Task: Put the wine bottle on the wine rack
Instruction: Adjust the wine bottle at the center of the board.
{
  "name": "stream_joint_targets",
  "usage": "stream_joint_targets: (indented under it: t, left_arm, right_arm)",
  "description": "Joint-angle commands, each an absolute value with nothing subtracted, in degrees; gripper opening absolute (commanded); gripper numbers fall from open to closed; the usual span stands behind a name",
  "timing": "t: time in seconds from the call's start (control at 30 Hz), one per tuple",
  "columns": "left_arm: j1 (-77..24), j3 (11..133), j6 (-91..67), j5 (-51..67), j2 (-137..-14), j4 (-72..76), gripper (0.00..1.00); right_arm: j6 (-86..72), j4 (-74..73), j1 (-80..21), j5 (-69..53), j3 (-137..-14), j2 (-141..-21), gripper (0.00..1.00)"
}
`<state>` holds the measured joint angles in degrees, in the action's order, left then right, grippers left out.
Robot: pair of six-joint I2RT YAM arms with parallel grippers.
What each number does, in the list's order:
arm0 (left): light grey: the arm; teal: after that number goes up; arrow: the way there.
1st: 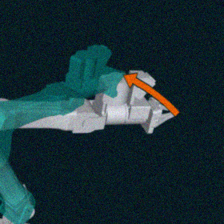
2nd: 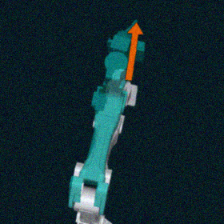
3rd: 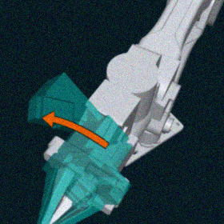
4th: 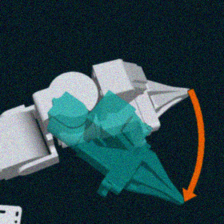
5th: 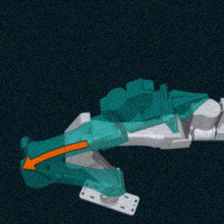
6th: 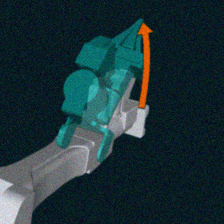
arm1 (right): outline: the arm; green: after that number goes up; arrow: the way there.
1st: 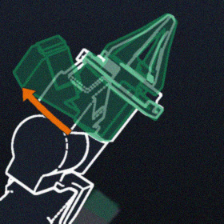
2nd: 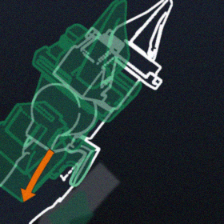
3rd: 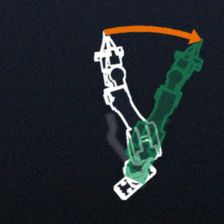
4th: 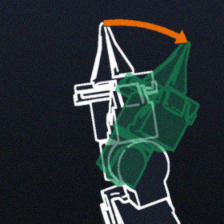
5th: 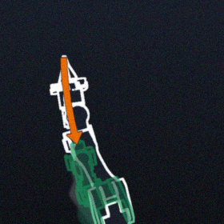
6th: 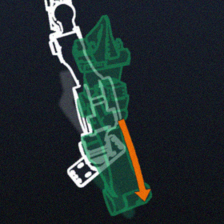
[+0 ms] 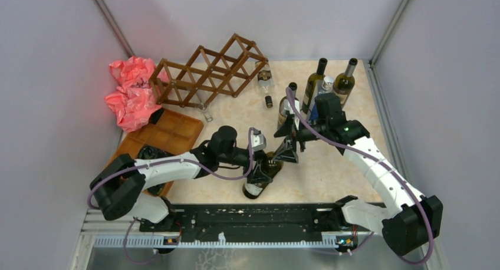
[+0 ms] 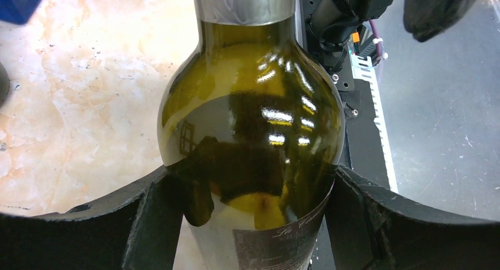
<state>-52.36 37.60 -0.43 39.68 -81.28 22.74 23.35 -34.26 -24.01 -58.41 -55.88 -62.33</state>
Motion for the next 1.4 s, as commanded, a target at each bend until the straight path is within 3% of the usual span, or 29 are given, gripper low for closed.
stream_joint_targets:
  t: [0.0, 0.47, 0.73, 0.83, 0.97, 1.03, 1.07, 1.17, 1.27, 1.37]
  left_arm:
    - [-52.4, 38.1, 0.1, 41.6, -82.8, 21.1, 0.0]
    - [-52.4, 39.2, 0.1, 41.0, -83.0, 20.0, 0.0]
    - [-52.4, 39.3, -1.5, 40.8, -83.2, 20.3, 0.0]
    - [-52.4, 39.2, -1.8, 40.5, -83.1, 20.4, 0.0]
    - [-52.4, 38.7, -2.5, 39.4, -82.6, 20.6, 0.0]
    - [-52.4, 38.4, -2.9, 38.8, -82.4, 21.0, 0.0]
    - [-52.4, 38.2, -3.3, 38.5, -82.3, 21.3, 0.01]
    - [-52.4, 37.4, -5.1, 37.3, -81.9, 22.7, 0.18]
    - [-52.4, 36.0, -7.9, 35.4, -81.4, 24.7, 0.46]
    - [-52.4, 33.4, -10.5, 33.8, -80.3, 28.6, 0.63]
  right_arm:
    - [21.6, -30.6, -24.7, -59.8, -56.4, -62.4, 0.98]
    - [23.7, -32.1, -25.3, -57.5, -53.3, -60.1, 0.93]
    - [23.6, -32.3, -25.3, -58.7, -52.2, -59.5, 0.8]
    - [22.6, -31.6, -25.3, -60.5, -52.1, -60.0, 0.65]
    - [21.5, -30.6, -25.3, -60.8, -51.4, -59.9, 0.13]
    - [21.3, -30.4, -25.3, -61.2, -51.2, -59.6, 0.0]
    - [21.0, -30.0, -25.3, -61.4, -51.0, -59.3, 0.0]
    - [18.9, -28.4, -24.9, -62.2, -49.9, -58.6, 0.0]
    - [15.6, -25.5, -23.7, -63.1, -48.4, -58.0, 0.0]
    - [12.2, -22.3, -22.3, -64.3, -47.1, -57.7, 0.0]
